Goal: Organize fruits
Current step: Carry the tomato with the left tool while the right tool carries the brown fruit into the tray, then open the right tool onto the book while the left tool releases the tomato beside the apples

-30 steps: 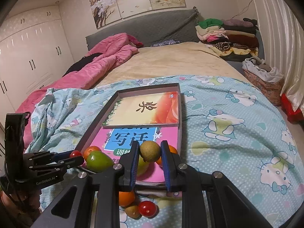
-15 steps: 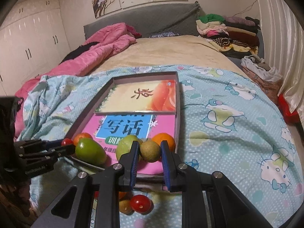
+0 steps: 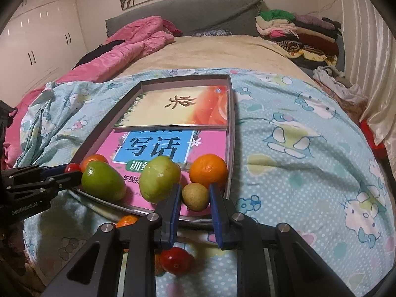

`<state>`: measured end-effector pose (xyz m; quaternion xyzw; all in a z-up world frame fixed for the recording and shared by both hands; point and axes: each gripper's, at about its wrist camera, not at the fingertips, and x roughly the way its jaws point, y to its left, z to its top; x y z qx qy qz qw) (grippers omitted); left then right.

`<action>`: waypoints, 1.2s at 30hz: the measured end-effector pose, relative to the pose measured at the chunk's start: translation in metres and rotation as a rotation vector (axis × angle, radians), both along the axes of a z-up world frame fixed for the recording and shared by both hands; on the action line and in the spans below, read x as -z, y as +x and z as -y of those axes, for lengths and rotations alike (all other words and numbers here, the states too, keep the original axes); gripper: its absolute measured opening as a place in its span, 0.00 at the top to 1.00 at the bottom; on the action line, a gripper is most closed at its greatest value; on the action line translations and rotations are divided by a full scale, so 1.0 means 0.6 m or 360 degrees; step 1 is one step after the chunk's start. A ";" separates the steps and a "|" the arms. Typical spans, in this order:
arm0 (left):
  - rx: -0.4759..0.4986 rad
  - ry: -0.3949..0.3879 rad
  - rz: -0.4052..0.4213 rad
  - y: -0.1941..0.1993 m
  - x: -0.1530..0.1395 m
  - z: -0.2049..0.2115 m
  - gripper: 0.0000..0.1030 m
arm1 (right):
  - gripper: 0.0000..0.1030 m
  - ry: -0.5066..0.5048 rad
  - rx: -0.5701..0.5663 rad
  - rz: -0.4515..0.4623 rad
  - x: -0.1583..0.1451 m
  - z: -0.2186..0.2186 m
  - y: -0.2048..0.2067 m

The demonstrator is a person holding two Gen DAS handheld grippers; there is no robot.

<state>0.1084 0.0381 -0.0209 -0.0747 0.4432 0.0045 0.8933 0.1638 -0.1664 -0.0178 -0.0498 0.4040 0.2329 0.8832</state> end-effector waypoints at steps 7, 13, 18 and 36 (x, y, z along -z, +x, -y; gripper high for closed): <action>-0.0001 0.0000 0.0000 0.000 0.000 0.000 0.71 | 0.77 0.0002 0.0008 0.0001 -0.001 0.002 0.001; 0.0000 -0.0004 0.0003 0.000 -0.001 0.000 0.71 | 0.76 0.0008 0.0014 -0.0005 -0.003 0.002 0.001; 0.0028 0.0002 0.0039 -0.005 -0.007 0.008 0.71 | 0.70 0.0009 0.0009 0.0026 -0.008 0.002 -0.004; -0.0033 -0.0096 0.0207 -0.025 -0.050 -0.010 0.43 | 0.48 0.0145 0.0052 0.0109 -0.039 0.025 -0.016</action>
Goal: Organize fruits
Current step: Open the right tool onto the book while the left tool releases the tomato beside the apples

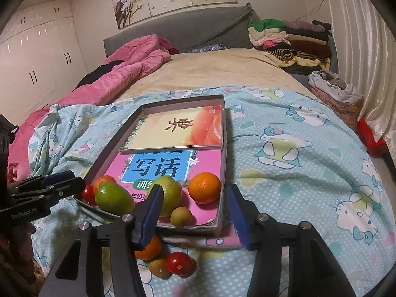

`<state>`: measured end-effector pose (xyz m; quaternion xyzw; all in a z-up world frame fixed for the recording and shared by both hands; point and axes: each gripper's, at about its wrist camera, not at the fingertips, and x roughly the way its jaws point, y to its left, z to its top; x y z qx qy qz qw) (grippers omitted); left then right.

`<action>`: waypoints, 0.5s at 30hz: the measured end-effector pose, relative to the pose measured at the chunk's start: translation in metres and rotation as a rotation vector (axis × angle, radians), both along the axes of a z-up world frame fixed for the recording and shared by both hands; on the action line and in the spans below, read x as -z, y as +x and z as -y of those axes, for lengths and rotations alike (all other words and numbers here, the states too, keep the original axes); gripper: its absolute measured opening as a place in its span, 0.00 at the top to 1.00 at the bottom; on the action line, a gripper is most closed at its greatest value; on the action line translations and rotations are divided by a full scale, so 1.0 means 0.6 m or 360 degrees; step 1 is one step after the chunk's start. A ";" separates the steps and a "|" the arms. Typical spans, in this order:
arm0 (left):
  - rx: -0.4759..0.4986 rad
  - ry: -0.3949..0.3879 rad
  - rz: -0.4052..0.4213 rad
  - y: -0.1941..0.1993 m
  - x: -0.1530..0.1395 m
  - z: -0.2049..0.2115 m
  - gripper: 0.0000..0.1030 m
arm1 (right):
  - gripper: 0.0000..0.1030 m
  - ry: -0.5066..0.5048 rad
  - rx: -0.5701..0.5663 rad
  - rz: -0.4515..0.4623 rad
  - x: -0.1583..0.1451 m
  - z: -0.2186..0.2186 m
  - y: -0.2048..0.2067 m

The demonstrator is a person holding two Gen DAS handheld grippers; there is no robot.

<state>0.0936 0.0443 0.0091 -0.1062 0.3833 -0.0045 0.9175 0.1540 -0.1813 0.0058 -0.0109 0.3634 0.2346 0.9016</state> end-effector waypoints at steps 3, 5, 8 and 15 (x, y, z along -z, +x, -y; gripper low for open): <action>-0.0006 -0.0031 0.0031 -0.006 -0.008 -0.005 0.39 | 0.47 0.0010 0.0005 0.0007 -0.004 0.004 -0.004; -0.0011 -0.0038 0.0046 -0.011 -0.012 -0.006 0.36 | 0.46 0.0016 0.0014 0.0011 -0.007 0.007 -0.007; 0.0013 -0.0052 0.0096 -0.020 -0.023 -0.002 0.32 | 0.42 0.0043 0.0034 0.0009 -0.011 0.016 -0.012; 0.0104 0.0024 0.0171 -0.040 -0.039 0.033 0.28 | 0.40 0.0077 0.0060 0.0006 -0.021 0.034 -0.031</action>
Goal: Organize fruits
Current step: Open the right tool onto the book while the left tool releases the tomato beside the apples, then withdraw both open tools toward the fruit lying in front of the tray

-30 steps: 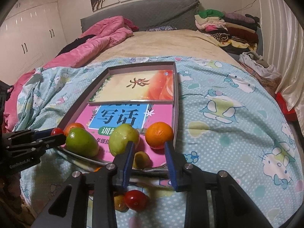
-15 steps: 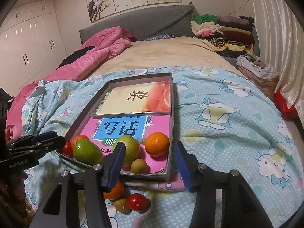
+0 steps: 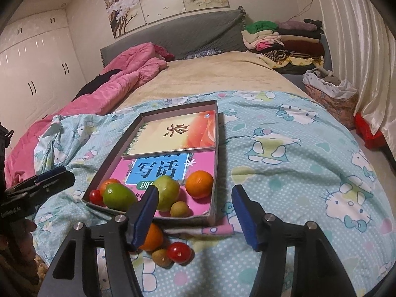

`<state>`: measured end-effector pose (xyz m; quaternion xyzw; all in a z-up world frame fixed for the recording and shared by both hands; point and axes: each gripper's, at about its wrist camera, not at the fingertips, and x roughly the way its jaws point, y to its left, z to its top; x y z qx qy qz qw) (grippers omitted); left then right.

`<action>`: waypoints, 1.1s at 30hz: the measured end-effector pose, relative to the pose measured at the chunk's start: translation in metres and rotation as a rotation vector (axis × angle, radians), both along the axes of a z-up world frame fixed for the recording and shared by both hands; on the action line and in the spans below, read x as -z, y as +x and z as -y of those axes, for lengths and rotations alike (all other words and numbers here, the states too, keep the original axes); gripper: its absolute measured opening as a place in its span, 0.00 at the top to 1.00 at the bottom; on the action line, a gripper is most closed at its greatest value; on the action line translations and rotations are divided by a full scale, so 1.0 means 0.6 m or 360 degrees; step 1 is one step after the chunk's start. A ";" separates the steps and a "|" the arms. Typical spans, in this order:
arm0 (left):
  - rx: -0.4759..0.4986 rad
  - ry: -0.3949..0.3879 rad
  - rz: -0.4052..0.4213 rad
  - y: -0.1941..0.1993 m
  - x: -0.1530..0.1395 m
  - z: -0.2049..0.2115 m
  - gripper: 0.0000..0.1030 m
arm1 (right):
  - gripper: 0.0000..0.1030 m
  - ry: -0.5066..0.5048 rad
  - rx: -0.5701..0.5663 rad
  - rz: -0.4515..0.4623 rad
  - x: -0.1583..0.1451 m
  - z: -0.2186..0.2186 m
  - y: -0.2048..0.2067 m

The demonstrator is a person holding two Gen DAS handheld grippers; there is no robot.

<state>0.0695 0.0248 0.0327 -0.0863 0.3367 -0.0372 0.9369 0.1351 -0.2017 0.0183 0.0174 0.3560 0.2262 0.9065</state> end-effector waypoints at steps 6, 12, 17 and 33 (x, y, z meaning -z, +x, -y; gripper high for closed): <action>0.0065 0.0023 -0.0021 -0.009 0.004 0.024 0.28 | 0.40 -0.0012 -0.0008 -0.0005 -0.003 -0.001 -0.014; 0.0100 0.0033 -0.0054 -0.013 0.010 0.038 0.28 | 0.40 -0.0038 -0.0032 -0.0012 -0.003 -0.009 -0.025; 0.0145 0.0056 -0.0107 -0.014 0.022 0.051 0.28 | 0.37 -0.0070 -0.0046 -0.0041 0.002 -0.016 -0.030; 0.0196 0.0001 -0.0348 0.003 0.077 0.057 0.28 | 0.36 -0.0257 -0.0095 -0.0254 0.053 -0.044 -0.036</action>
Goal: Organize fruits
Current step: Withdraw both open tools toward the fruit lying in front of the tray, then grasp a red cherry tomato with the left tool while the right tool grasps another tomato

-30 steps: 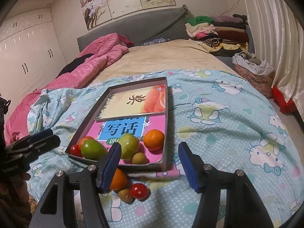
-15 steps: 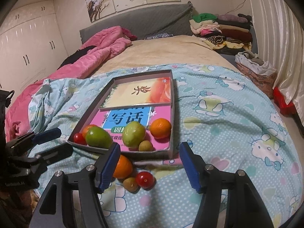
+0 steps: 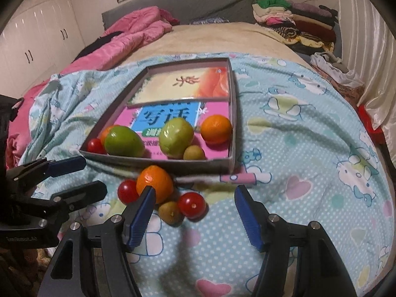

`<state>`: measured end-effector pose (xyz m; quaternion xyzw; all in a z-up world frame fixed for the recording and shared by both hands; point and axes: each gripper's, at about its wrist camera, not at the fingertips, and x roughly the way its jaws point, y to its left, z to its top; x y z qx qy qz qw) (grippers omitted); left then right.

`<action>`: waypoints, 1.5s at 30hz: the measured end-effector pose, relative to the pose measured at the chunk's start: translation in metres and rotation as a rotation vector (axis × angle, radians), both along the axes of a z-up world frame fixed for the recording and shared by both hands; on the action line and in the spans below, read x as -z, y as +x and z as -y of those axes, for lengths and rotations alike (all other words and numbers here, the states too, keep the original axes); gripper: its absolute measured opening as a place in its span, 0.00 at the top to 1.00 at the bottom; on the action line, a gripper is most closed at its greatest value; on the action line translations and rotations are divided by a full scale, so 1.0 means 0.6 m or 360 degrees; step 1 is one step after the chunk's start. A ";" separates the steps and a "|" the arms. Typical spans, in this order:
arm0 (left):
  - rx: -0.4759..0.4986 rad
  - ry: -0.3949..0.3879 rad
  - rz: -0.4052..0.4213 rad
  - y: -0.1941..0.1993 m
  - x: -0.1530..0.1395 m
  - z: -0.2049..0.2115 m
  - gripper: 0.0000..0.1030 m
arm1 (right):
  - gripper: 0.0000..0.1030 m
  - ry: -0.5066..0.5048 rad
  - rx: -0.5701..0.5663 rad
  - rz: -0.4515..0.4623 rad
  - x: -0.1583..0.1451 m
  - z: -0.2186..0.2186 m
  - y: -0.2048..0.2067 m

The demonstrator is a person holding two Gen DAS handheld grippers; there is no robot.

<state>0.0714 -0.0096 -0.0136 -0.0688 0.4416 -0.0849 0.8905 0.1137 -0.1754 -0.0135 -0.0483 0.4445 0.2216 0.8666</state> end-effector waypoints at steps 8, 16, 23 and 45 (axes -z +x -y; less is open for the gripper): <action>0.0060 0.0047 -0.0059 0.008 0.016 0.019 0.28 | 0.44 -0.0037 0.0065 -0.0132 0.027 0.013 0.014; 0.0091 0.0101 -0.0123 0.018 0.037 0.031 0.29 | 0.58 -0.0028 0.0020 -0.0206 0.041 0.005 0.018; 0.0080 0.0073 -0.0140 0.030 0.044 0.026 0.35 | 0.70 0.0080 0.0000 -0.0272 0.048 0.008 0.031; 0.0197 0.0074 -0.0129 0.041 0.054 0.046 0.68 | 0.73 0.0185 -0.0012 -0.0229 0.036 0.013 0.039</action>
